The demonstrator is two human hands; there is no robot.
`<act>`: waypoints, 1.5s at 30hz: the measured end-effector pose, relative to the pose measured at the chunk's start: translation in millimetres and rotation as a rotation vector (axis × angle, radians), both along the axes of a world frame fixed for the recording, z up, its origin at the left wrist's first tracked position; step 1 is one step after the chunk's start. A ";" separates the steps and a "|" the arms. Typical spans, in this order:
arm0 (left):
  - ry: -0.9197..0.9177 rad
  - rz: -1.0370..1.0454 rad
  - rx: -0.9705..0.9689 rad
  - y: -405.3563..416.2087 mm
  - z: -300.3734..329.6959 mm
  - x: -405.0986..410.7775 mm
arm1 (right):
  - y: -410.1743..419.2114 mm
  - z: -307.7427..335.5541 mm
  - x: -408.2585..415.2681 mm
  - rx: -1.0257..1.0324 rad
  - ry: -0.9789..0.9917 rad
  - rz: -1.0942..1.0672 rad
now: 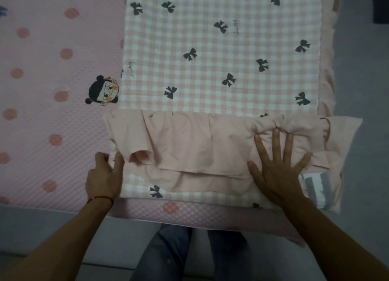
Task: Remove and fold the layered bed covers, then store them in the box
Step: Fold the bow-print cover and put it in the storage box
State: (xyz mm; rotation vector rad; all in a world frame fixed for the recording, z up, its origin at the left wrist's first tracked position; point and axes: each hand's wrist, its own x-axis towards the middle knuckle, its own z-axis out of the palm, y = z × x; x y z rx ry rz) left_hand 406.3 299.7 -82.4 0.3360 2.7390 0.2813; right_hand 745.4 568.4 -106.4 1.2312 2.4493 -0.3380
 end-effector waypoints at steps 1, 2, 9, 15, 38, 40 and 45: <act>-0.003 -0.021 -0.046 5.2 -0.2 1.4 | 1.1 0.4 -1.2 -0.025 -0.012 0.001; 0.029 -0.029 -0.059 10.9 0.6 0.5 | 1.5 0.2 -1.4 -0.041 -0.027 0.000; 0.395 -0.732 0.185 73.5 37.6 21.9 | 6.5 31.2 -4.5 0.074 0.122 0.008; 0.054 -0.762 -0.183 66.7 -29.5 -20.7 | 37.7 0.5 31.5 0.007 0.082 -0.131; 0.047 -0.922 0.025 -12.0 61.2 3.7 | -4.6 64.7 54.8 -0.122 0.185 0.259; 0.062 -0.869 0.161 -6.6 83.2 -10.6 | 17.0 94.0 49.5 -0.044 0.262 0.236; 0.148 -0.671 0.354 45.5 149.9 -48.8 | 84.5 163.0 14.9 0.063 0.263 0.259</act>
